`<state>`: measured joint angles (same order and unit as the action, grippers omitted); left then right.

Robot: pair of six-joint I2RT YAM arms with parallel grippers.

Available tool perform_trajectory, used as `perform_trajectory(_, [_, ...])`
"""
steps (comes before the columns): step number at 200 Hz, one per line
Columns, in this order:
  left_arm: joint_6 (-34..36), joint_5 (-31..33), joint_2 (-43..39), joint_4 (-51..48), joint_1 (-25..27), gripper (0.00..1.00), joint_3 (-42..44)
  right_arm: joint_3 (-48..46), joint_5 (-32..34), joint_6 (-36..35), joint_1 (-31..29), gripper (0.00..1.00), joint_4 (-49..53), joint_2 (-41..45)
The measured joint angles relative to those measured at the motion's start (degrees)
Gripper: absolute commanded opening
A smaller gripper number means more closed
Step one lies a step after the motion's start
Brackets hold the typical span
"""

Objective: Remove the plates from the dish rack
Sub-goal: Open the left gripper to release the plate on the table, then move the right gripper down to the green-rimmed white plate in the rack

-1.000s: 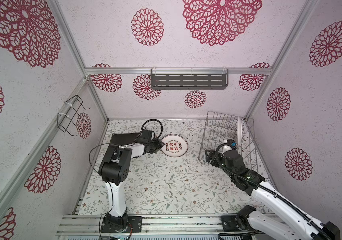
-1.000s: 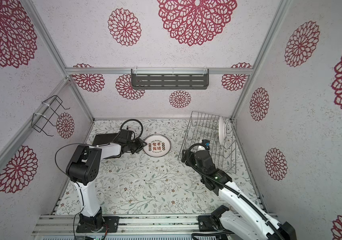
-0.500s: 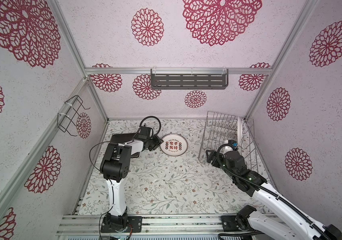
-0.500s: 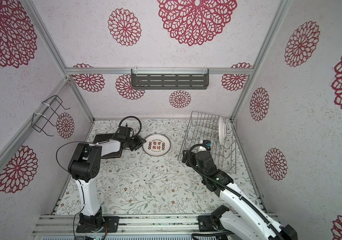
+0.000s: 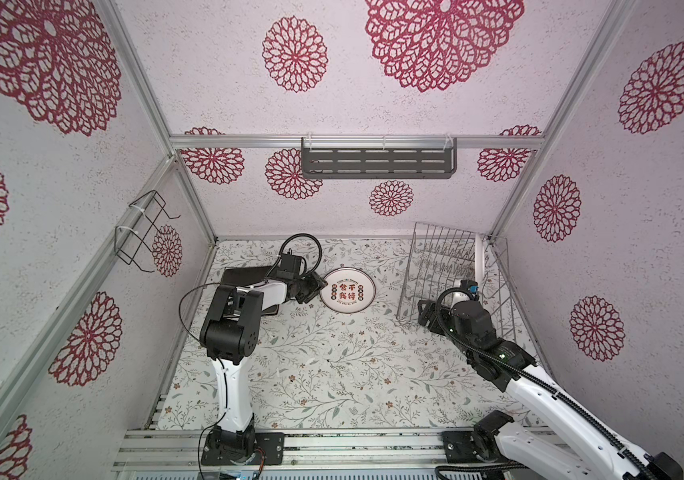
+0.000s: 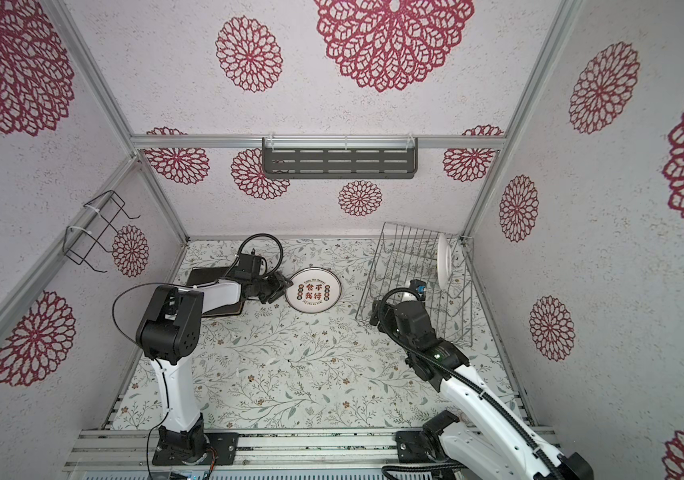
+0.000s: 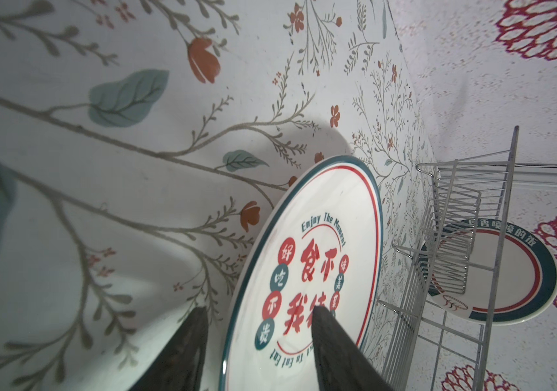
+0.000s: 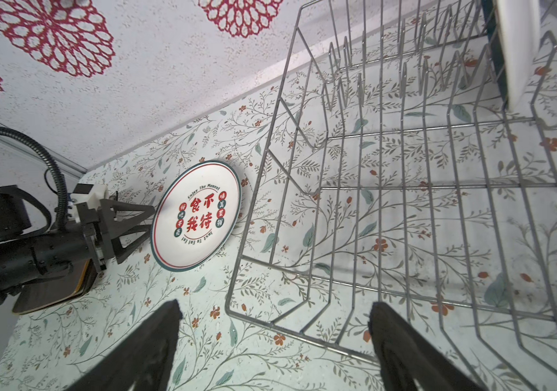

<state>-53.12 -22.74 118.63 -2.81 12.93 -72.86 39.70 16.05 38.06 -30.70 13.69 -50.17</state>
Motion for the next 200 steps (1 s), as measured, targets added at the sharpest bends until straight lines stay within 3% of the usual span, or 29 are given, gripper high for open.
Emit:
perform_trajectory(30, [0.07,2.03,-1.27,-0.11,-0.07,0.56,1.77,1.20,3.06,-2.73,1.81,0.94,3.08,-0.83])
perform_trajectory(82, [0.24,4.15,-8.22,-0.85,-0.07,0.58,5.38,8.31,13.31,-10.67,3.93,0.89,5.95,-5.18])
perform_trajectory(106, [0.17,4.07,-10.45,-0.22,0.07,0.59,6.16,12.11,17.97,-14.71,6.14,0.79,5.88,-11.30])
perform_trajectory(176, [-0.52,3.74,-12.04,0.39,1.14,0.61,8.87,21.22,26.25,-21.70,11.34,0.75,4.48,-30.67])
perform_trajectory(200, [-1.05,3.61,-12.81,1.18,1.86,0.62,10.25,23.61,28.89,-24.57,12.41,0.67,2.45,-35.52])
